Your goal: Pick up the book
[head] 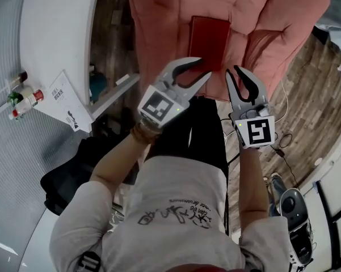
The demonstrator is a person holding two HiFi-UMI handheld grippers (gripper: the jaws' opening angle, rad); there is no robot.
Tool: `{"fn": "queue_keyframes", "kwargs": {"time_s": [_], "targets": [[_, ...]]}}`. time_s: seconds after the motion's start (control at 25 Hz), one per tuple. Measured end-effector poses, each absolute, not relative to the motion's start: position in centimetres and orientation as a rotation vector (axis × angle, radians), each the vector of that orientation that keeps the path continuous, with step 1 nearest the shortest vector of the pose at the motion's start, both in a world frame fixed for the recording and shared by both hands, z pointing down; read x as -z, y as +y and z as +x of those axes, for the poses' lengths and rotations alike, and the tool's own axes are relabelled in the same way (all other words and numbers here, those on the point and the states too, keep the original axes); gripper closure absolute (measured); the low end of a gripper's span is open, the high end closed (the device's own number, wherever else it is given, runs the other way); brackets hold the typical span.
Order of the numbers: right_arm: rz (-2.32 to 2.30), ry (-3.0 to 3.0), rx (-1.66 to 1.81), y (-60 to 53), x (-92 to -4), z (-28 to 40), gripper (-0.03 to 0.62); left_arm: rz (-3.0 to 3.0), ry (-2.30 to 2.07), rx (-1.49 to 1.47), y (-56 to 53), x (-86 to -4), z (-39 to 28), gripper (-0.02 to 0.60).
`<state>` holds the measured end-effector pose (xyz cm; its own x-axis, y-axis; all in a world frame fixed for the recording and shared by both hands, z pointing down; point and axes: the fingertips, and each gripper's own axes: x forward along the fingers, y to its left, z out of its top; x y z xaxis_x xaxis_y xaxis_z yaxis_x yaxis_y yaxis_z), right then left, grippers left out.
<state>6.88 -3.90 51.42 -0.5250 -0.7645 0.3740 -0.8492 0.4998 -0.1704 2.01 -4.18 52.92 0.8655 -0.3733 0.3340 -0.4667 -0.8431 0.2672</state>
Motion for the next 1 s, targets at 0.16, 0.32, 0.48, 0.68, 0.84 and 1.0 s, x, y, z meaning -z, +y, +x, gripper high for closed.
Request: {"fn": "queue_keyframes", "kwargs": {"time_s": [0.16, 0.32, 0.48, 0.68, 0.84, 1.0], "targets": [[1.361, -2.466, -0.548, -4.8, -56.4, 6.9, 0.495, 2.683, -0.643, -0.426, -5.3, -58.1, 1.5, 0.437], [1.326, -2.421, -0.600, -5.1, -61.9, 7.0, 0.470, 2.632, -0.653, -0.502, -6.0, -63.4, 0.4, 0.430], [1.316, -2.405, -0.636, -6.2, -66.7, 7.0, 0.440, 2.577, -0.697, -0.518, -7.7, -68.4, -1.0, 0.411], [1.291, -2.369, -0.723, -6.3, -72.6, 6.7, 0.405, 2.528, -0.697, -0.555, -7.8, -73.9, -1.8, 0.390], [1.255, -2.336, -0.797, -6.2, -77.3, 6.4, 0.362, 2.446, -0.703, -0.588, -8.1, -78.4, -2.4, 0.364], [1.229, -2.292, -0.889, -5.7, -81.7, 6.3, 0.320, 2.387, -0.695, -0.624, -8.2, -81.9, -3.1, 0.327]]}}
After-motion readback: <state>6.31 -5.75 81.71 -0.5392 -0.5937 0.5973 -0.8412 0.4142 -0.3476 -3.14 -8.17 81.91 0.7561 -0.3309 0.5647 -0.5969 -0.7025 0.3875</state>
